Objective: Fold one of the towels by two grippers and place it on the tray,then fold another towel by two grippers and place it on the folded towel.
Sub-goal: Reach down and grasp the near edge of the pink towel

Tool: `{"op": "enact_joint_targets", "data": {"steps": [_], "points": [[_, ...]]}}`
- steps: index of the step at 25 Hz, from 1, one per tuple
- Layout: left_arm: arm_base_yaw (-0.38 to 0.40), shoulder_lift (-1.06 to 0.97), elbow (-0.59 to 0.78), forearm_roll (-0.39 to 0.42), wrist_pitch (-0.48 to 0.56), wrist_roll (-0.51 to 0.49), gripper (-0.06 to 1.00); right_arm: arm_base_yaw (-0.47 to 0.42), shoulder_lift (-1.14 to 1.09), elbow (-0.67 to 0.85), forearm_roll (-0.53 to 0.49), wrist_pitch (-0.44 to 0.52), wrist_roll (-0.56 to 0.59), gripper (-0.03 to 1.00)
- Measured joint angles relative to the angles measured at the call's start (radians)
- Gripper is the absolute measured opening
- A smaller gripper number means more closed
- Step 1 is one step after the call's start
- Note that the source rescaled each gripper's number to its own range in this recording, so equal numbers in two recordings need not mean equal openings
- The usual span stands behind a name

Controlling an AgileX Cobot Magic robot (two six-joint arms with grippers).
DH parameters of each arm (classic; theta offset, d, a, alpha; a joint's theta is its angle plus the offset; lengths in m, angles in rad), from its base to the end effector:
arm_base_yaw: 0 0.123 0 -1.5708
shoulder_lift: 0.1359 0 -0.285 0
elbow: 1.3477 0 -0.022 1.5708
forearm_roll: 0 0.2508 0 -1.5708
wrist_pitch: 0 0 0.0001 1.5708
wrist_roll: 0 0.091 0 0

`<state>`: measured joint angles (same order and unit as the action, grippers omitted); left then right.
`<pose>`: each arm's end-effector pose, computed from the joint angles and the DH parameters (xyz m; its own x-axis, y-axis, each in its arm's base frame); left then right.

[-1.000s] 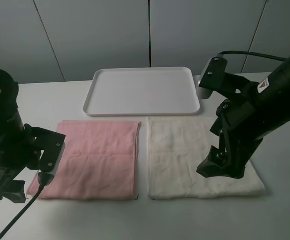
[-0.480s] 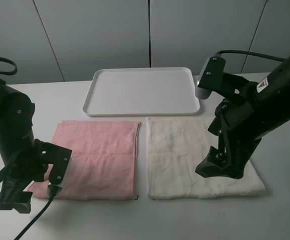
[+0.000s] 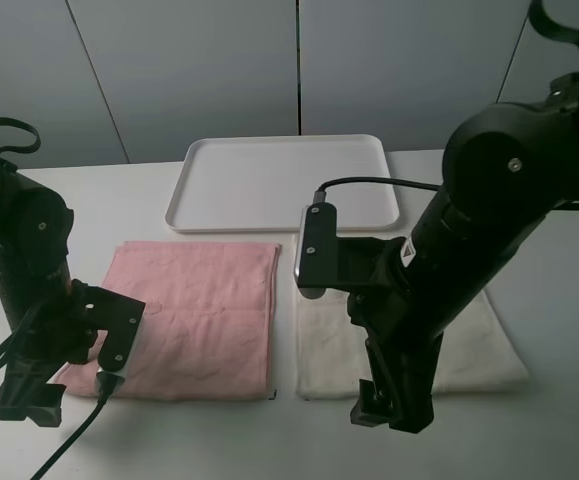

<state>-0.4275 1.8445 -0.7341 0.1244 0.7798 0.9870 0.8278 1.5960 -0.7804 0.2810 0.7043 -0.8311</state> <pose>0.2237 -0.0932 0.0935 -0.0419 0.9823 0.1823 0.9847 0.0715 -0.1588 0.1648 0.2036 0.1654 -0.1171 -0.9660 -0.2306 -0.9927 0.1074 0.0543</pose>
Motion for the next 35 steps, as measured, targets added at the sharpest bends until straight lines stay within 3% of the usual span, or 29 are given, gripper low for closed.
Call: {"op": "enact_joint_targets", "data": {"steps": [6, 10, 15, 32, 35], "points": [[0.000, 0.000, 0.000, 0.000, 0.000, 0.000, 0.96, 0.147, 0.153, -0.130, -0.090, -0.037, -0.002, 1.00], [0.000, 0.000, 0.000, 0.000, 0.000, 0.000, 0.96, 0.196, 0.257, -0.231, -0.115, -0.042, -0.003, 1.00], [0.000, 0.000, 0.000, 0.004, -0.003, 0.000, 0.96, 0.199, 0.363, -0.319, -0.126, -0.018, 0.018, 1.00], [0.000, 0.000, 0.000, 0.004, -0.005, 0.000, 0.96, 0.247, 0.472, -0.333, -0.152, -0.042, 0.029, 1.00], [0.000, 0.000, 0.000, 0.004, -0.005, 0.000, 0.96, 0.248, 0.474, -0.333, -0.162, -0.049, 0.031, 0.89]]}}
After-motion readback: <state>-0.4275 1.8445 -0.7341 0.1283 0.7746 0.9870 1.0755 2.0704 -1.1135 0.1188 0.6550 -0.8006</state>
